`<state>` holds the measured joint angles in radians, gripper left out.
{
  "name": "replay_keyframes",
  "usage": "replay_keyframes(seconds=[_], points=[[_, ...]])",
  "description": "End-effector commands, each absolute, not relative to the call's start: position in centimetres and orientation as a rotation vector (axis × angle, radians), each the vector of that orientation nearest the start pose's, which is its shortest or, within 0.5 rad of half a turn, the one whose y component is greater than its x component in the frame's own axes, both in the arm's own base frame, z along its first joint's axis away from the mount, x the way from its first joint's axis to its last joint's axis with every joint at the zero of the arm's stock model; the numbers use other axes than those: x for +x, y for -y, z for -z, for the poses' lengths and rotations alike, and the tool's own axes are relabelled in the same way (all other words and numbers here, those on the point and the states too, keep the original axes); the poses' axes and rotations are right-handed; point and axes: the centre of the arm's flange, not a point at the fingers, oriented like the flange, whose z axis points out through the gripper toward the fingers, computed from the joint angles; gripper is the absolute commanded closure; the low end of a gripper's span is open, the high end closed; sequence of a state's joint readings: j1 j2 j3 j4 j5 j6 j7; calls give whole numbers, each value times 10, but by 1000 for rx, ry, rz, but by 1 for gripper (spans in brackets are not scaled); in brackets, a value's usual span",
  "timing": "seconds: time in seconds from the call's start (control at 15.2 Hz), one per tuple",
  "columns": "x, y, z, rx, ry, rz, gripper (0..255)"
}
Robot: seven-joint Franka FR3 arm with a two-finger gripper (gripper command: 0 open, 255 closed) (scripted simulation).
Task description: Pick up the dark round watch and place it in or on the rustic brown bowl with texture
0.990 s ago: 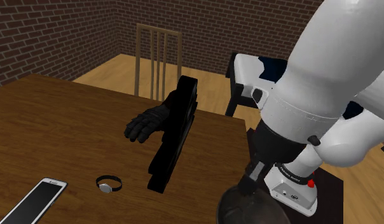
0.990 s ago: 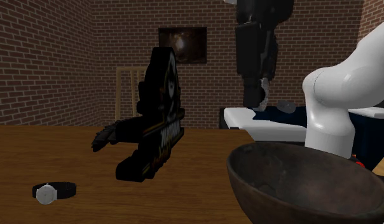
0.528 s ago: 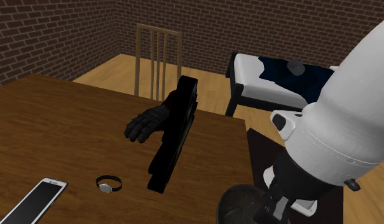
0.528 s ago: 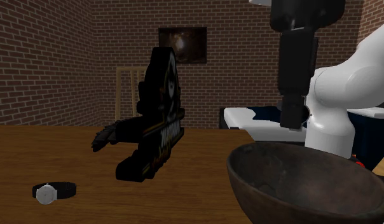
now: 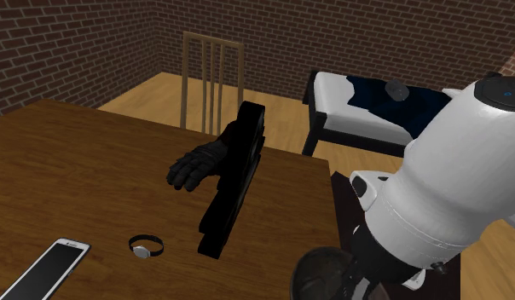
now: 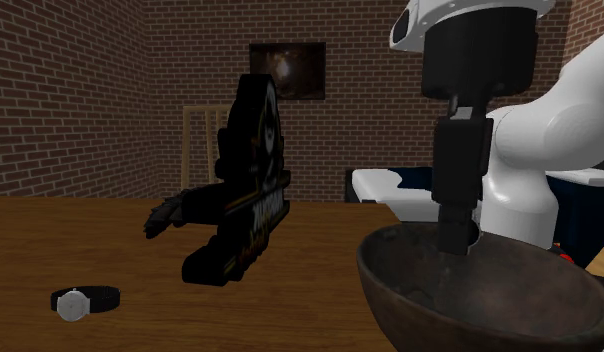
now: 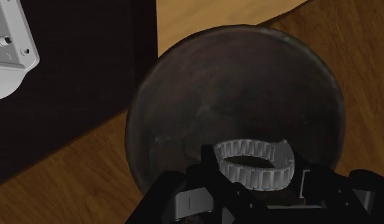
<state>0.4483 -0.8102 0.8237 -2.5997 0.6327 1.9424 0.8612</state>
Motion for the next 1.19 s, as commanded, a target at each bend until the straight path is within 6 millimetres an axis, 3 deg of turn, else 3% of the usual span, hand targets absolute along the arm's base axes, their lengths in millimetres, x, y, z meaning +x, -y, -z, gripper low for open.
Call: replay_keyframes(seconds=[0.0, 0.46, 0.53, 0.86, 1.12], points=[[74, -365, -415, -3099, -17, -7, 255], [74, -365, -416, -3100, -17, -7, 255], [74, -365, -416, -3100, -17, -7, 0], [74, -365, -416, -3100, -17, -7, 0], [74, -363, -465, -3099, -17, -7, 0]])
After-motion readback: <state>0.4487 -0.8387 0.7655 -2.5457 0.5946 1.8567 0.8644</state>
